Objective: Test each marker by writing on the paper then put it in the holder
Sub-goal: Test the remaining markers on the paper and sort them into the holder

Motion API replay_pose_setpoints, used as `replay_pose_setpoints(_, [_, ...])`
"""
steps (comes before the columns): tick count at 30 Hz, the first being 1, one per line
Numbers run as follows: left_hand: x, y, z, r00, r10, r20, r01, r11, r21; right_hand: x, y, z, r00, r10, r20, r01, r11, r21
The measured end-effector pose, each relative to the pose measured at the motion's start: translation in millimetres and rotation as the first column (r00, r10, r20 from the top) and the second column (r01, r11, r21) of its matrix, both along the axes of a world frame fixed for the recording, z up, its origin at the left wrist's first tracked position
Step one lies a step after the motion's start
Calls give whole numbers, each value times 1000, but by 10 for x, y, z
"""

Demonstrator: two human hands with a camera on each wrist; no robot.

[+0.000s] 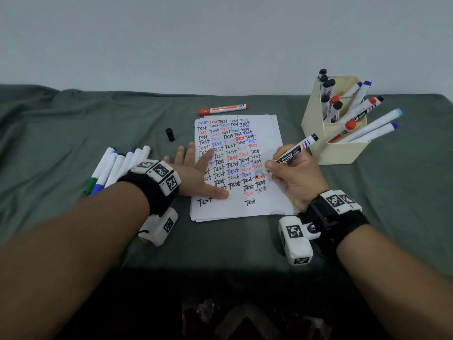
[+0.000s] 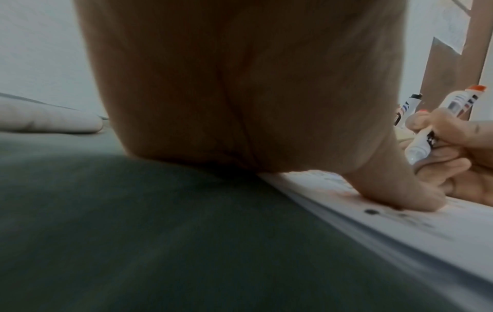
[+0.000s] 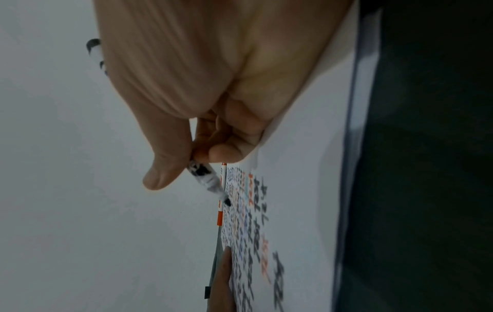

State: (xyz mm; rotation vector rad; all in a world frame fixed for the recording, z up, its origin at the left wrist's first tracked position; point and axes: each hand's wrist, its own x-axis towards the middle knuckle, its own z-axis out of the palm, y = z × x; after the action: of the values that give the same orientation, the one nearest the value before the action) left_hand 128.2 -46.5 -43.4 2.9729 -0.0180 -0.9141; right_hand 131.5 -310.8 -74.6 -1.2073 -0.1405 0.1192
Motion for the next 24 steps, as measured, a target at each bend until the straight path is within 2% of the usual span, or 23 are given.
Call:
replay_pose_setpoints(4, [16, 40, -45, 996, -37, 77, 35, 999, 29, 12, -9, 19, 1000, -6, 11, 6, 1000, 9])
replay_pose_setpoints(6, [69, 62, -21, 975, -30, 222, 27, 1000, 14, 7, -5, 44, 1000, 0, -10, 0, 1000, 26])
replay_pose_setpoints(8, [133, 93, 38, 918, 6, 397, 0, 1000, -16, -6, -8, 71, 996, 15, -82, -7, 996, 94])
replay_pose_setpoints(10, [224, 162, 58, 859, 41, 511, -50, 999, 4, -8, -22, 79, 991, 32, -127, -14, 990, 139])
replay_pose_setpoints(12, [328, 274, 49, 837, 99, 538, -140, 990, 35, -9, -29, 73, 991, 39, -127, -24, 993, 117])
replay_pose_setpoints(15, [488, 470, 57, 851, 174, 496, -221, 974, 39, -13, -6, 58, 992, 24, -128, -11, 995, 104])
replay_pose_setpoints(18, [612, 609, 101, 830, 215, 514, -215, 975, -62, -21, 1, 53, 993, 24, -118, -11, 994, 107])
replay_pose_setpoints(21, [651, 626, 146, 773, 284, 567, -231, 959, -166, -17, -5, 46, 994, 38, -106, -27, 995, 98])
replay_pose_setpoints(24, [615, 442, 217, 751, 317, 580, -164, 940, -300, -10, -6, 39, 994, 51, -100, -41, 993, 107])
